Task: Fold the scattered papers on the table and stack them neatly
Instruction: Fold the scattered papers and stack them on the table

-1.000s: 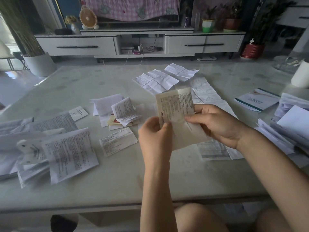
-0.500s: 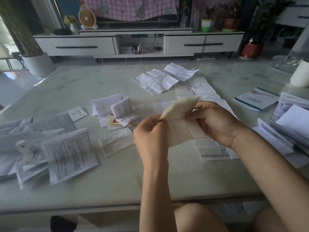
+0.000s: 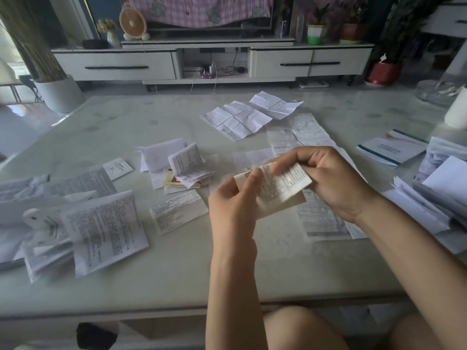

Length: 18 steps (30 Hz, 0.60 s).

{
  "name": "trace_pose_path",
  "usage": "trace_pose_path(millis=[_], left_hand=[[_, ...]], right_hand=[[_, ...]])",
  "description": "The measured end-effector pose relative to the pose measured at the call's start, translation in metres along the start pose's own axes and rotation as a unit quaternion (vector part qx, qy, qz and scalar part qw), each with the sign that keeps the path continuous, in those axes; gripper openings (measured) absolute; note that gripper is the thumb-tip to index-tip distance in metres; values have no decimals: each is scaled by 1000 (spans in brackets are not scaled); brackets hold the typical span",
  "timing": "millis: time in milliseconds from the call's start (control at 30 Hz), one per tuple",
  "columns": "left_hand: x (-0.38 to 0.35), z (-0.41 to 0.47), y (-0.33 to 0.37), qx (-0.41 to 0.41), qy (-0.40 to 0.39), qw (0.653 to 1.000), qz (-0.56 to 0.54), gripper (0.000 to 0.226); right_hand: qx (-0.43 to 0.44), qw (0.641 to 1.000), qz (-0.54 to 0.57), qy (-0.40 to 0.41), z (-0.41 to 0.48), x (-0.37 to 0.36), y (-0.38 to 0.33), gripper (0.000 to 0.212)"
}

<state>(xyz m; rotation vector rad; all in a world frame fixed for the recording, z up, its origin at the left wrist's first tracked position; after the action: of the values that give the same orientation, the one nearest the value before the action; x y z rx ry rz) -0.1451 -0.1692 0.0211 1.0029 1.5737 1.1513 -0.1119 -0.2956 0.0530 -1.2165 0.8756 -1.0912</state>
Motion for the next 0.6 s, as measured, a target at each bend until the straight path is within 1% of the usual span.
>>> trace_pose_path(millis=[67, 133, 167, 233, 300, 433, 533, 600], left_hand=[[2, 1, 0, -6, 13, 1000, -13, 9], [2, 1, 1, -11, 15, 999, -30, 7], [3, 1, 1, -14, 14, 999, -32, 7], [4, 1, 2, -29, 19, 999, -30, 6], [5, 1, 2, -41, 23, 998, -30, 5], [4, 2, -2, -28, -4, 998, -61, 5], [3, 2, -1, -24, -21, 997, -69, 14], [4, 2, 1, -45, -16, 998, -51, 12]], right_hand=[[-29, 999, 23, 20, 0, 1, 1, 41], [-52, 998, 36, 26, -1, 2, 1, 28], [-68, 997, 29, 12, -2, 2, 2, 26], [-90, 995, -19, -27, -4, -1, 3, 33], [-81, 995, -37, -33, -4, -3, 4, 26], [-60, 998, -14, 4, -2, -1, 4, 12], [-52, 998, -20, 4, -2, -2, 2, 12], [-54, 998, -37, -2, -4, -4, 1, 19]])
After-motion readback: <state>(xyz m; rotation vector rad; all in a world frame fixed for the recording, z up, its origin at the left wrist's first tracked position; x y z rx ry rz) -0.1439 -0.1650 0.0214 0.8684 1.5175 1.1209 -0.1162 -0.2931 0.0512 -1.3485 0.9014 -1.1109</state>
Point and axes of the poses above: each hand's wrist, its own z-axis towards the middle knuckle, its own x-axis out of the back of the hand, y = z × x, the point moved 3 cm from there along z, towards the middle knuckle, and after that the axes turned 7 degrees about z, right-handed, at the moved point
